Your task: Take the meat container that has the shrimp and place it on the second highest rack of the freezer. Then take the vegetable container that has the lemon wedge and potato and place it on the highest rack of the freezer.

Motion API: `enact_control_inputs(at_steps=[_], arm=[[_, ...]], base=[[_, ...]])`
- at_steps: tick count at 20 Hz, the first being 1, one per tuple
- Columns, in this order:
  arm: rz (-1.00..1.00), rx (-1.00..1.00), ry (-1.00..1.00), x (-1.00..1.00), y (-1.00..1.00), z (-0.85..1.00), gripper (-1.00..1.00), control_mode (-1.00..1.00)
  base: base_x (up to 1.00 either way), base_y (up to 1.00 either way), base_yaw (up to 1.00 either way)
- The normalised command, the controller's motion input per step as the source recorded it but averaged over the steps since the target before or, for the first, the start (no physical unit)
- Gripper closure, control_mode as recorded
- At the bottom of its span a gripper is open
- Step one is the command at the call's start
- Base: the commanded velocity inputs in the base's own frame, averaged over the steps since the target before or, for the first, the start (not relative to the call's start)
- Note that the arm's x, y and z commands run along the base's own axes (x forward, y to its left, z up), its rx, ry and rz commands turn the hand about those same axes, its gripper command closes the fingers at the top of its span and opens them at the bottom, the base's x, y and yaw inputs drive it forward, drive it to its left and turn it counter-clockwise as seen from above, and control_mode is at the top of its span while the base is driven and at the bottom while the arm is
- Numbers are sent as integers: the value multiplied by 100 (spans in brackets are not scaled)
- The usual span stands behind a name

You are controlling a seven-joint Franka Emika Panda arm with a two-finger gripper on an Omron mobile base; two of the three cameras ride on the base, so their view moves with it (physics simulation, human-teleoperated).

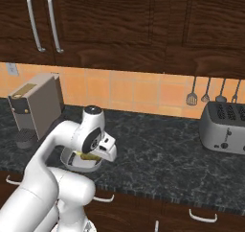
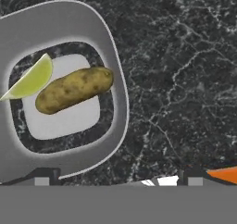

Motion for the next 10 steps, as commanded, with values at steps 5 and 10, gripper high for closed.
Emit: enact_control_inputs(at_steps=[5,10], arm=[[16,0,0,10,4,-2,-100,-100],[16,0,1,13,0,-28,-100,-100]], base=[[0,0,0],[0,0,0]])
